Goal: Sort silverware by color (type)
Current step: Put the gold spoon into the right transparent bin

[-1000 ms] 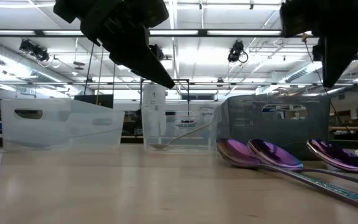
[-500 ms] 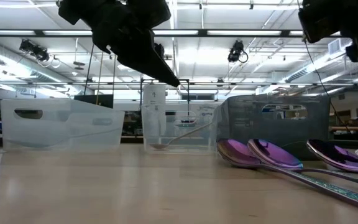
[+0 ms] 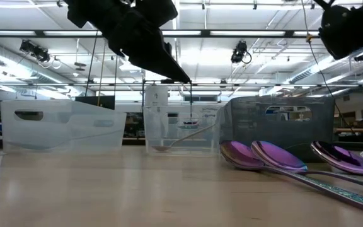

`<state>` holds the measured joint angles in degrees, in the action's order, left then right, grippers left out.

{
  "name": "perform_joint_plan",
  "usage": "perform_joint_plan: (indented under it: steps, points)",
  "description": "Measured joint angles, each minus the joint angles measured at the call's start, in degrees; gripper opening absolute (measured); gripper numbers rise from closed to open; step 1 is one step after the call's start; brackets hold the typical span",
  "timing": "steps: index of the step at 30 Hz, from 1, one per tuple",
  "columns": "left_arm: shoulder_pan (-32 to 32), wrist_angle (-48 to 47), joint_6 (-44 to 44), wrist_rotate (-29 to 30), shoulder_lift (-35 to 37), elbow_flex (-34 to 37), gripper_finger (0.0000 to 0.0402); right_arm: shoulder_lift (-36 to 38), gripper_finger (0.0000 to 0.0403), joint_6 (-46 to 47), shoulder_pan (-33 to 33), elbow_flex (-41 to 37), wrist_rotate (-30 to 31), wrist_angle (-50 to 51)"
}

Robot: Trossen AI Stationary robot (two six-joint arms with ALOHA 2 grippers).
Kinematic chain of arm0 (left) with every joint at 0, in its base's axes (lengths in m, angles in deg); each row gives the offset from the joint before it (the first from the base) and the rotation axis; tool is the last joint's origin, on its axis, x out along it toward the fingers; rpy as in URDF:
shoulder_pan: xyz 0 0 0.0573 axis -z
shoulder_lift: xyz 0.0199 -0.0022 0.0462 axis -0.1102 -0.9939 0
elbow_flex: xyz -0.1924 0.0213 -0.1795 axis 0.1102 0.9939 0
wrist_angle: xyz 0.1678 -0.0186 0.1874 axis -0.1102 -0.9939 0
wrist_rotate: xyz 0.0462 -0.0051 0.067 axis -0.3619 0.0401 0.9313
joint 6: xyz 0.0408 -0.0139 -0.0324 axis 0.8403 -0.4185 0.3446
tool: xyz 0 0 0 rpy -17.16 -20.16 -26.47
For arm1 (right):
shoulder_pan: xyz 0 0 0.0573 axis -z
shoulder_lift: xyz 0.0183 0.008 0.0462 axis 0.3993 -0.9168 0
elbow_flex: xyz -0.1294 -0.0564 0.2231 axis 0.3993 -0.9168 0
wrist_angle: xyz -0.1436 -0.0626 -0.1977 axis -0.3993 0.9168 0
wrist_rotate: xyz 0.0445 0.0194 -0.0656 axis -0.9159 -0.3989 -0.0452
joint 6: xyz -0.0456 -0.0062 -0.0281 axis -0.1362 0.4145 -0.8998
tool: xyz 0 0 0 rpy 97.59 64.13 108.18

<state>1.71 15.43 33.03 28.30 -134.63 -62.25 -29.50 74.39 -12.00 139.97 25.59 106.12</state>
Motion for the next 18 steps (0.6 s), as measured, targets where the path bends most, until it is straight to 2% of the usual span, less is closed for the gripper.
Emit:
perform_joint_plan:
  steps: [10,18]
  points:
    - [-1.9,2.5,1.5,0.0,0.0,0.0,0.0149,-3.3,0.0141,4.2,-1.9,0.0,-5.9,-0.5]
    - [-1.9,4.4,1.9,0.0,0.0,0.0,0.0149,-6.3,0.0114,6.6,-4.0,0.0,-7.8,-0.6]
